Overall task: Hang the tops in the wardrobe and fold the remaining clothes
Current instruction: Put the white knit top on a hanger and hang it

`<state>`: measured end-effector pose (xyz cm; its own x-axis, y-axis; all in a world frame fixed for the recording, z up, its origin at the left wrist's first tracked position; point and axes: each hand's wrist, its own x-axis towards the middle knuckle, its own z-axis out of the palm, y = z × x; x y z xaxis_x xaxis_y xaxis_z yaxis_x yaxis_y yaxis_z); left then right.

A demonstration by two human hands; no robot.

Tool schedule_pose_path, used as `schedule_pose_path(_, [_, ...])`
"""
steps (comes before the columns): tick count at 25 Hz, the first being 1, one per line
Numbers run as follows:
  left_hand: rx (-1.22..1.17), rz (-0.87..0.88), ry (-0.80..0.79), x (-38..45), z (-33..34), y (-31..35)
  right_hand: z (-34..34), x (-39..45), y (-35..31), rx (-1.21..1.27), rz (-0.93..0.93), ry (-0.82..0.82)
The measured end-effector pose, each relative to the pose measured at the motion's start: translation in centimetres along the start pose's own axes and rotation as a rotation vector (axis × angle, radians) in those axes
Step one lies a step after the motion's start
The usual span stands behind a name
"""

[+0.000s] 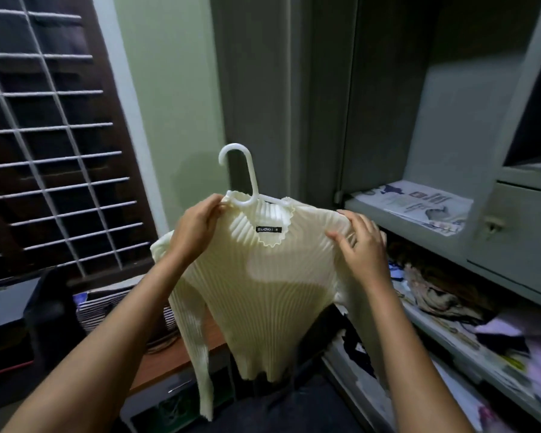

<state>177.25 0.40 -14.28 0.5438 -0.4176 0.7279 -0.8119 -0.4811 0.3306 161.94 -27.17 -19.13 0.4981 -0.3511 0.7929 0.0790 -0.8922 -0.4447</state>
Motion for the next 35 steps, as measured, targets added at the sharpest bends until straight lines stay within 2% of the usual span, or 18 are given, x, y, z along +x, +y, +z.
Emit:
schedule_pose_path(4, [-0.114,0.117,-0.077,5.1,6.9,0.8,-1.0,2.2,4.3,-0.232,0.176,0.085])
schedule_pose_path(9, [-0.215,0.279,-0.136,11.7,15.1,2.2,-3.2,5.0,8.5,-0.314,0.347,0.288])
schedule_pose_path(12, [-0.269,0.402,-0.264,15.5,19.7,3.6,-3.8,8.1,8.6,-0.287,0.296,0.402])
schedule_pose_path(15, [-0.420,0.435,-0.295,18.5,23.4,5.2,-4.7,10.1,8.4,-0.359,0.284,0.415])
schedule_pose_path(17, [-0.563,0.425,-0.280,20.1,24.9,6.0,-5.8,9.4,9.2,-0.591,0.340,0.322])
schedule_pose_path(20, [-0.600,0.472,-0.263,21.7,26.6,7.5,-7.4,7.3,9.5,-0.810,0.437,0.107])
schedule_pose_path(22, [-0.635,0.550,-0.299,22.2,27.5,9.1,-7.8,6.9,9.0,-0.920,0.466,0.149])
schedule_pose_path(25, [-0.763,0.631,-0.480,23.8,27.6,11.7,-9.2,7.0,7.5,-1.014,0.507,0.266])
schedule_pose_path(27, [-0.732,0.679,-0.549,25.2,27.7,12.3,-11.4,6.5,6.1,-1.017,0.554,0.308])
schedule_pose_path(29, [-0.643,0.732,-0.573,25.8,28.6,11.9,-13.6,5.8,4.5,-1.007,0.605,0.341])
schedule_pose_path(31, [-0.711,0.747,-0.588,25.3,29.8,11.6,-14.8,5.1,3.0,-1.011,0.630,0.376])
schedule_pose_path(35, [-0.759,0.740,-0.492,24.1,30.7,14.1,-15.7,4.5,0.5,-1.067,0.677,0.468])
